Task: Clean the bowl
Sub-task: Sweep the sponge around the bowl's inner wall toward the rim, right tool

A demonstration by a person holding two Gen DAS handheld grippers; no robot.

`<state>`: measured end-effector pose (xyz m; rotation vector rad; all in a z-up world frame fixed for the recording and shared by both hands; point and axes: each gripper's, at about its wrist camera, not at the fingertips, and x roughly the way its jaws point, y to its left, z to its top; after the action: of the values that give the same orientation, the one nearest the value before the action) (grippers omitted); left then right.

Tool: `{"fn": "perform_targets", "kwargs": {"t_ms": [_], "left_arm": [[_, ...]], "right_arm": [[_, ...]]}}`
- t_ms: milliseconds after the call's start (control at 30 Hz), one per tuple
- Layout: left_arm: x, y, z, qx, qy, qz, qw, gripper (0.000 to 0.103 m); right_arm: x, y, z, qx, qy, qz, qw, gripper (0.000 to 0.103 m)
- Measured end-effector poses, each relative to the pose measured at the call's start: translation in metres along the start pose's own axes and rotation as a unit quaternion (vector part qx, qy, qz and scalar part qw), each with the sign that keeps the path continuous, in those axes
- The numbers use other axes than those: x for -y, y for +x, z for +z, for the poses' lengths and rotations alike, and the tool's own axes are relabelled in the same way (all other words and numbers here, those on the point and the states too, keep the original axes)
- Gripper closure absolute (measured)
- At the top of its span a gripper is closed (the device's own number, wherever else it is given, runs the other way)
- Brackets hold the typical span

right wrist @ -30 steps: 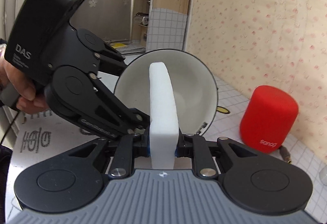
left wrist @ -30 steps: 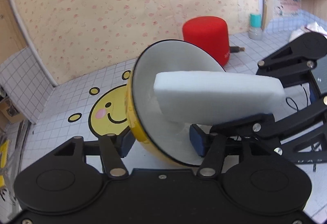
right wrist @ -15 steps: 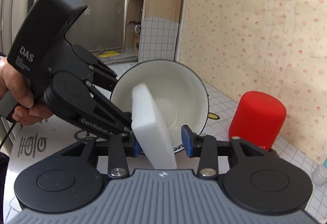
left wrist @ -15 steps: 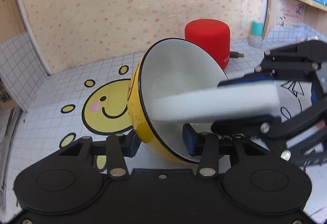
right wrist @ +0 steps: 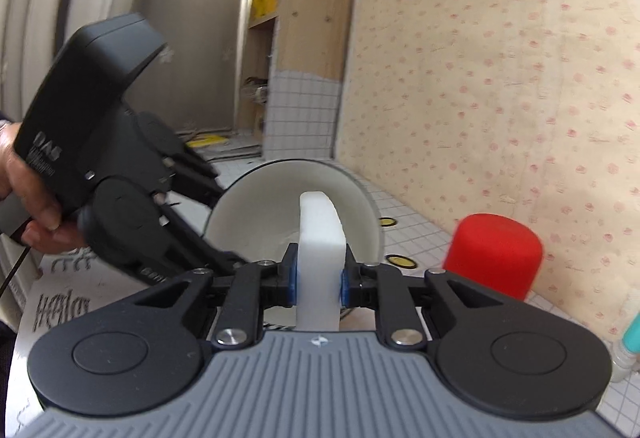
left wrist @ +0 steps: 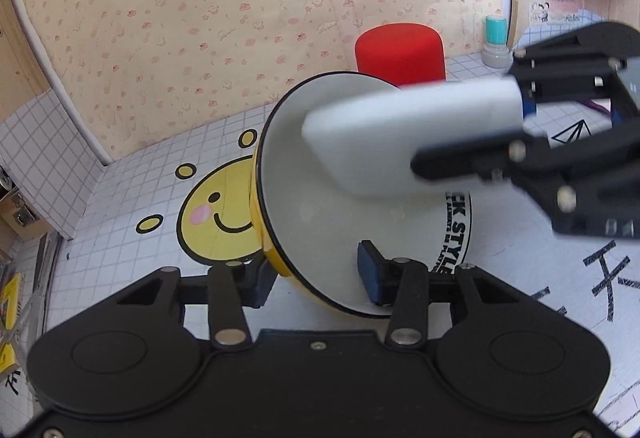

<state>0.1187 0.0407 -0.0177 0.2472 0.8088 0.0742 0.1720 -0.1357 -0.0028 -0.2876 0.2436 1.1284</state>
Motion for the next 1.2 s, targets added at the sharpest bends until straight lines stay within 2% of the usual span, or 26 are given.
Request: {"fn": "perform_targets", "kwargs": {"t_ms": [100, 333, 500, 600, 667, 733, 900, 933, 1000, 1033, 1100, 1200], "left_arm": [[-0.002, -0.002, -0.002, 0.0, -0.003, -0.002, 1.0, 0.057], [0.0, 0.001, 0.0, 0.001, 0.002, 0.002, 1.0, 0.056], [0.001, 0.002, 0.0, 0.001, 0.004, 0.003, 1.0, 0.054], [0.001, 0.002, 0.0, 0.002, 0.004, 0.004, 1.0, 0.053], [0.001, 0.002, -0.001, 0.003, 0.003, 0.004, 1.0, 0.053], [0.002, 0.002, -0.001, 0.004, 0.004, 0.006, 1.0, 0.052], [0.003, 0.003, -0.001, 0.005, 0.003, 0.007, 1.0, 0.05], [0.003, 0.003, -0.001, 0.005, 0.001, 0.008, 1.0, 0.046], [0.004, 0.005, 0.0, 0.005, -0.001, 0.016, 0.9999, 0.033], [0.005, 0.006, 0.0, 0.007, -0.008, 0.025, 0.9996, 0.022], [0.005, 0.008, -0.002, 0.012, -0.027, 0.036, 0.9989, 0.021], [0.001, 0.012, -0.005, 0.02, -0.07, 0.03, 0.9969, 0.022]], "right_arm": [[0.002, -0.002, 0.001, 0.005, -0.006, 0.003, 1.0, 0.082], [-0.007, 0.013, -0.005, -0.04, -0.009, 0.046, 0.998, 0.082], [-0.015, 0.014, -0.007, -0.041, -0.007, 0.064, 0.997, 0.082], [-0.012, 0.008, -0.004, -0.012, 0.01, 0.057, 0.998, 0.082], [-0.005, 0.003, -0.002, 0.008, 0.022, 0.026, 0.999, 0.082], [0.0, 0.004, -0.003, 0.0, 0.023, 0.0, 1.0, 0.082], [-0.004, 0.017, -0.007, -0.047, 0.014, 0.015, 0.999, 0.082], [-0.005, 0.021, -0.008, -0.058, 0.014, 0.02, 0.998, 0.082], [-0.004, 0.023, -0.008, -0.066, 0.026, 0.028, 0.997, 0.082], [-0.003, 0.023, -0.009, -0.069, 0.03, 0.03, 0.997, 0.082], [-0.002, 0.024, -0.01, -0.074, 0.039, 0.031, 0.996, 0.082], [0.0, 0.023, -0.011, -0.073, 0.048, 0.03, 0.996, 0.082]]}}
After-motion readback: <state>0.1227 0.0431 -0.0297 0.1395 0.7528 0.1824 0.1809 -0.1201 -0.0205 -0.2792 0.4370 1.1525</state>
